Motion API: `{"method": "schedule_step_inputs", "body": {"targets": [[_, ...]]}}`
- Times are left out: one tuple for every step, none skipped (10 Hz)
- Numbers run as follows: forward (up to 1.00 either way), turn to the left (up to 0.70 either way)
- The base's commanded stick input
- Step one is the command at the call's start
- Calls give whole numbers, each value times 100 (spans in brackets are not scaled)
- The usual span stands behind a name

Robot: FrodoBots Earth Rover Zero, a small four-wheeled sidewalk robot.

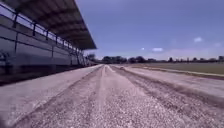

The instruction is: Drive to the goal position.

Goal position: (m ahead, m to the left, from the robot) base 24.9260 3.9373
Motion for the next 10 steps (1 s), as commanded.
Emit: {"method": "schedule_step_inputs", "body": {"targets": [[100,18],[100,27],[100,20],[100,0],[100,0],[100,0],[100,0],[100,0],[100,0],[100,0]]}}
